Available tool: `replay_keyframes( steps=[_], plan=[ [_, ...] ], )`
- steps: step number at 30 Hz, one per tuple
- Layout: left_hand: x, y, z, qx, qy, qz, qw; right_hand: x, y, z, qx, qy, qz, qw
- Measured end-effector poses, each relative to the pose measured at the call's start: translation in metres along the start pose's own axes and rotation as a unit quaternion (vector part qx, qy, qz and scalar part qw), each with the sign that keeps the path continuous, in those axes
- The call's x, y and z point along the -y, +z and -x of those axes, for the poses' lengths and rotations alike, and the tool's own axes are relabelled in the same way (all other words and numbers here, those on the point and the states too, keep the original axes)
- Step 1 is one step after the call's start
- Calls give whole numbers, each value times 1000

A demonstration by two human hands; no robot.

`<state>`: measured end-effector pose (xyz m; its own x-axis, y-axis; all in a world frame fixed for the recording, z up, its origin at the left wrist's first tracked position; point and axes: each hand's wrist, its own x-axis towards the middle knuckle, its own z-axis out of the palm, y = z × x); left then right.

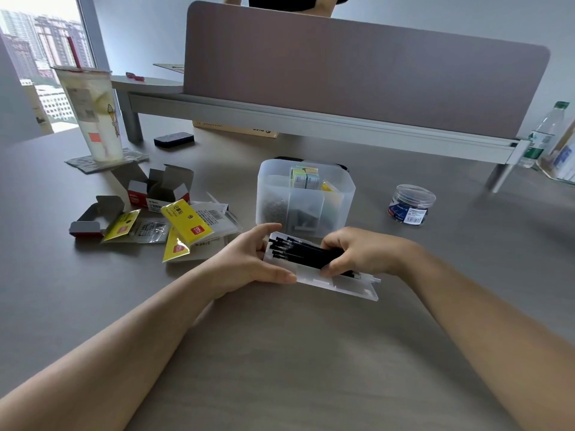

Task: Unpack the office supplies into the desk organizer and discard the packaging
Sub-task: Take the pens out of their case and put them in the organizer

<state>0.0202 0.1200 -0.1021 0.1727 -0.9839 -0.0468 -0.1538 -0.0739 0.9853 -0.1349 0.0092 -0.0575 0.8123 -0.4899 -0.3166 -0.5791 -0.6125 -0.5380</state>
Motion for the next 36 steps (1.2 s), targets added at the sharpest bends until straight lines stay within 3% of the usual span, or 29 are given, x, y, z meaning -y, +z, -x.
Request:
replay_keyframes(
  steps=[17,26,33,36],
  plan=[
    [-2,-1,-1,-3,-23,17,1000,-14,4,-4,-70,-30,-16,997],
    [-7,-6,1,-7,-46,78,996,-9,-6,-3,-67,-28,-130,989],
    [-21,-24,19,-37,-17,25,999,21,-8,-5,-228,-105,-279,927],
    [-29,-40,30,-55,-10,31,998,38,-18,-9,-315,-118,-244,909]
  ],
)
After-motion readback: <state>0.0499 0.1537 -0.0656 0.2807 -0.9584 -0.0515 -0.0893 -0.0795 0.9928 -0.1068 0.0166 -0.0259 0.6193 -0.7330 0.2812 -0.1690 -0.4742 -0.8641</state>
